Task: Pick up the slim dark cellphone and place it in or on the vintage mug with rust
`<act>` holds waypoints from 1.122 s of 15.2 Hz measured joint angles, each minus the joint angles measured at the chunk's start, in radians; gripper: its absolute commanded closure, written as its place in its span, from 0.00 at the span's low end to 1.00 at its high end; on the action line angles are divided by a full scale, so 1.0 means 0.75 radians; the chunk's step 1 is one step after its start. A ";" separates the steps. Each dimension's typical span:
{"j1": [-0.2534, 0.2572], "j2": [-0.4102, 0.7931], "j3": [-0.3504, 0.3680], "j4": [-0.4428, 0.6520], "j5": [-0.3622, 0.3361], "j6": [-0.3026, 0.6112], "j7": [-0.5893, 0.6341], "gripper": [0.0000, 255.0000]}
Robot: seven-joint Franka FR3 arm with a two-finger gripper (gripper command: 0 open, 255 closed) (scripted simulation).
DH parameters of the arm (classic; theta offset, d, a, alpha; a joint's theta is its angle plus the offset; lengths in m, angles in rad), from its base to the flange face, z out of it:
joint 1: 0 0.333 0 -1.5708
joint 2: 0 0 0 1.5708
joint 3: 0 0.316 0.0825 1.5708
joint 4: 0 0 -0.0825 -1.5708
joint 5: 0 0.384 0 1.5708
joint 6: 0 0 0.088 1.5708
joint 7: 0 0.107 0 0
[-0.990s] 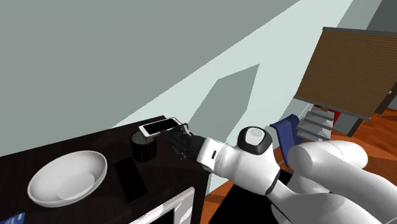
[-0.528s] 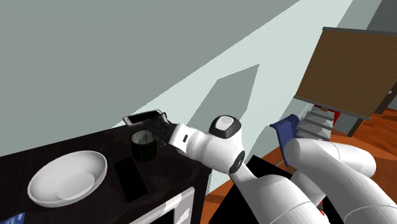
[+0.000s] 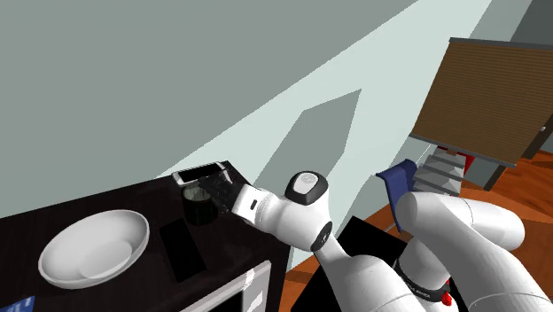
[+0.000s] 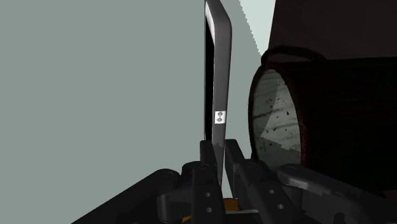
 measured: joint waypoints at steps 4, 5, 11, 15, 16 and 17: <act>0.010 -0.065 0.065 0.000 0.076 -0.009 0.034 1.00; 0.013 -0.086 0.084 -0.003 0.122 -0.014 0.044 1.00; 0.015 -0.066 0.116 -0.007 0.214 -0.016 -0.009 1.00; 0.004 -0.041 0.112 0.005 0.279 -0.023 -0.044 0.00; -0.005 -0.039 0.110 0.009 0.337 -0.019 -0.047 0.00; -0.008 -0.042 0.114 0.018 0.416 -0.025 -0.045 0.00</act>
